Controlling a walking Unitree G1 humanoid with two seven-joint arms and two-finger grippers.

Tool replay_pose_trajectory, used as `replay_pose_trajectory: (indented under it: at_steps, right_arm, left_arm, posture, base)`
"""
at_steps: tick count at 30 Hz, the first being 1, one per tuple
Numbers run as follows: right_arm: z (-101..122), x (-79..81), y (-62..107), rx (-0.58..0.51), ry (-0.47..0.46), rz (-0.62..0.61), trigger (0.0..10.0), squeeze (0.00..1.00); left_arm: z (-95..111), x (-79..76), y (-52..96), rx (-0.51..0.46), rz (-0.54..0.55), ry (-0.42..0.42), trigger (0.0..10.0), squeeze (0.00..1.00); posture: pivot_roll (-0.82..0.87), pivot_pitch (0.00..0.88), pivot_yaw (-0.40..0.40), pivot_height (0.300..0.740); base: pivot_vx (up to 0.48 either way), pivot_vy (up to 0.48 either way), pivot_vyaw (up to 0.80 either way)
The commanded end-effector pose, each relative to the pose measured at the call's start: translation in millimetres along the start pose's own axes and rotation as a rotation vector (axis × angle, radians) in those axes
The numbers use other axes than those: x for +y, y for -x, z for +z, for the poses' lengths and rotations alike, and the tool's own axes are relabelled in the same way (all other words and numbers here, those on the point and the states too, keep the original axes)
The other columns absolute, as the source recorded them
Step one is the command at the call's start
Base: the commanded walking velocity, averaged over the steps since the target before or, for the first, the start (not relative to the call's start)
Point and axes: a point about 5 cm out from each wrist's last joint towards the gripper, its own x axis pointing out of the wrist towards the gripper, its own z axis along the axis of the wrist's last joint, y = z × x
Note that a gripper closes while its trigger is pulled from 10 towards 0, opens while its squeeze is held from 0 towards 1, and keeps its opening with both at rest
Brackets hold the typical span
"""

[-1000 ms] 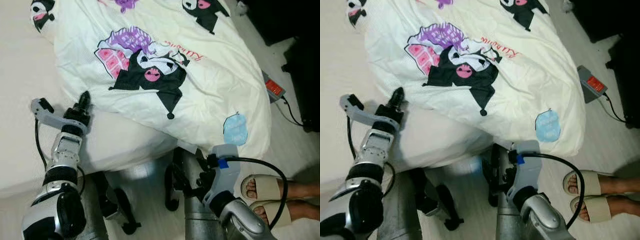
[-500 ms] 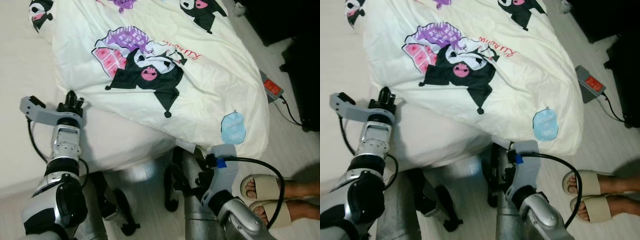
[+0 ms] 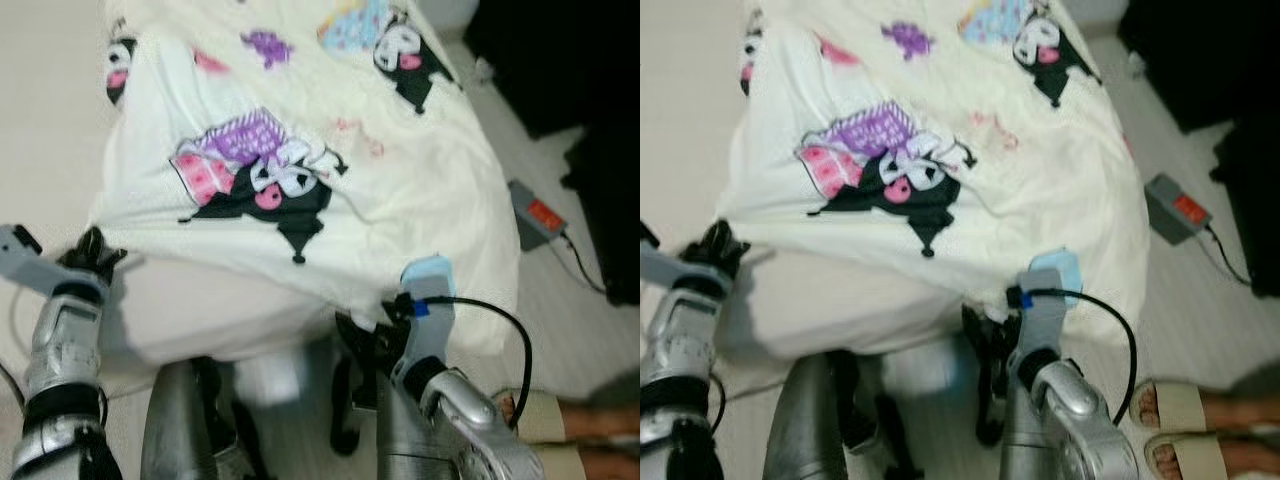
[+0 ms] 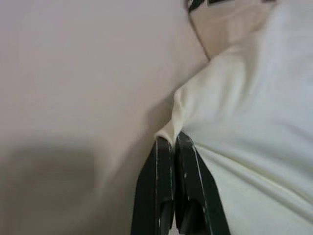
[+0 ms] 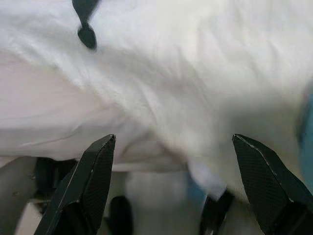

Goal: Clean up the room

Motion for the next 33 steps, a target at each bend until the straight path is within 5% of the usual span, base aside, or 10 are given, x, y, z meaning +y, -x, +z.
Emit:
replay_pose_trajectory:
  at_steps: [1,4,7,9,10,11,13,16,25,33]
  right_arm:
    - [-11,-2.5,0.6,0.03,0.003,-0.002,10.0,0.0]
    - [-13,-6.2,-4.9,0.038,0.015,-0.004,10.0,0.0]
    - [-18,-12.2,-13.7,0.066,0.059,-0.012,10.0,0.0]
    - [-18,-12.2,-13.7,0.066,0.059,-0.012,10.0,0.0]
    - [-21,-14.3,-17.2,0.085,0.081,-0.013,10.0,0.0]
    - [-21,-14.3,-17.2,0.085,0.081,-0.013,10.0,0.0]
    - [-29,-17.4,-23.9,0.131,0.126,-0.012,10.0,0.0]
    - [-34,-19.3,-29.8,0.154,0.149,-0.01,10.0,0.0]
    - [-39,-23.9,-39.2,0.187,0.187,-0.012,10.0,0.0]
    - [-61,-45.5,-38.1,0.405,0.32,-0.088,10.0,0.0]
  left_arm:
    - [-2,6.3,14.0,0.025,0.043,-0.043,0.2,0.0]
    - [-9,-4.2,28.3,0.064,0.018,-0.104,0.1,0.0]
    - [-25,-16.9,64.9,0.165,0.011,-0.166,0.0,0.0]
    - [-25,-16.9,64.9,0.165,0.011,-0.166,0.0,0.0]
    - [-31,-17.8,86.2,0.221,0.033,-0.203,0.1,0.0]
    - [-31,-17.8,86.2,0.221,0.033,-0.203,0.1,0.0]
    - [-31,-7.6,115.2,0.284,0.127,-0.263,0.3,0.0]
    - [-21,14.0,133.6,0.316,0.24,-0.362,0.0,0.0]
    - [0,28.3,132.8,0.318,0.349,-0.454,0.0,0.0]
    - [-23,26.3,162.2,0.538,0.351,-0.483,0.0,0.0]
  posture:
    - [-0.11,0.326,0.028,0.55]
    - [-0.09,0.306,0.032,0.55]
    - [-0.05,0.252,0.035,0.55]
    - [-0.05,0.252,0.035,0.55]
    - [-0.04,0.244,0.032,0.55]
    - [-0.04,0.244,0.032,0.55]
    - [-0.01,0.222,0.029,0.55]
    - [0.0,0.208,0.028,0.55]
    - [0.02,0.183,0.025,0.55]
    - [0.03,0.176,0.033,0.55]
  base:
    - [0.0,0.0,0.0]
    - [0.0,0.0,0.0]
    - [0.0,0.0,0.0]
    - [0.0,0.0,0.0]
    - [0.0,0.0,0.0]
    - [0.0,0.0,0.0]
    - [0.0,0.0,0.0]
    - [0.0,0.0,0.0]
    - [0.0,0.0,0.0]
    - [0.0,0.0,0.0]
